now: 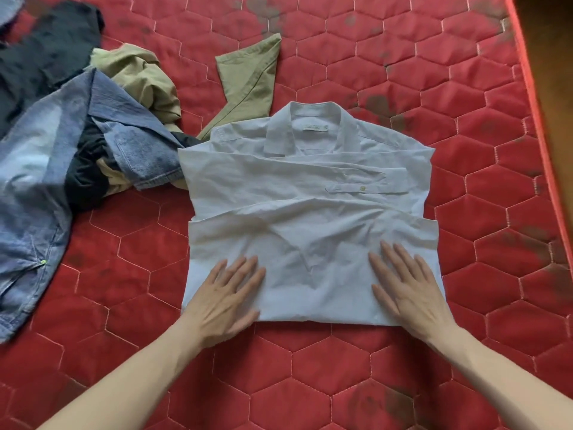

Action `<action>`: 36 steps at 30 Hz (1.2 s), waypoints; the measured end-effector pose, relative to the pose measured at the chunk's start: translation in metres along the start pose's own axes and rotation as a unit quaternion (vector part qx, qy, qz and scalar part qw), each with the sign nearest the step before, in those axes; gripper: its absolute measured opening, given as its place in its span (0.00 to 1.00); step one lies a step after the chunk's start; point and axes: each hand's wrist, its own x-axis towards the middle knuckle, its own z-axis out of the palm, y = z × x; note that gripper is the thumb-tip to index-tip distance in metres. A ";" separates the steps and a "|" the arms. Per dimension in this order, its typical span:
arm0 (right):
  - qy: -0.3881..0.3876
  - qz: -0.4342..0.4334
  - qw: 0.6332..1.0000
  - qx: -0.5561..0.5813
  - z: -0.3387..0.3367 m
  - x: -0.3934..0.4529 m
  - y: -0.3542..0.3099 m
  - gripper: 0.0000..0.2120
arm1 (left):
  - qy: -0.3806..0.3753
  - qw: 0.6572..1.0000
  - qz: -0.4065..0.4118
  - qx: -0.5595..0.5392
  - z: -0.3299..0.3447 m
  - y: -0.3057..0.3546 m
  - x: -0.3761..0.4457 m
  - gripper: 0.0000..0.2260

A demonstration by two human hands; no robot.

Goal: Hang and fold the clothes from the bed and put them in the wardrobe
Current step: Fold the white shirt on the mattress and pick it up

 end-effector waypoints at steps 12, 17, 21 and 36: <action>-0.015 -0.001 0.999 -0.052 0.001 -0.076 0.012 0.38 | 0.019 0.996 -0.075 0.052 0.016 -0.010 -0.047 0.37; -0.002 0.055 0.997 -0.061 -0.001 -0.073 0.013 0.42 | 0.020 0.995 -0.085 0.045 0.013 -0.002 -0.053 0.45; -0.019 0.051 0.997 -0.060 -0.013 -0.082 0.015 0.39 | -0.012 0.997 -0.069 0.010 0.000 -0.004 -0.066 0.53; -0.218 0.078 0.955 0.184 -0.087 -0.194 0.011 0.63 | -0.227 0.929 -0.120 -0.267 -0.081 0.023 -0.152 0.36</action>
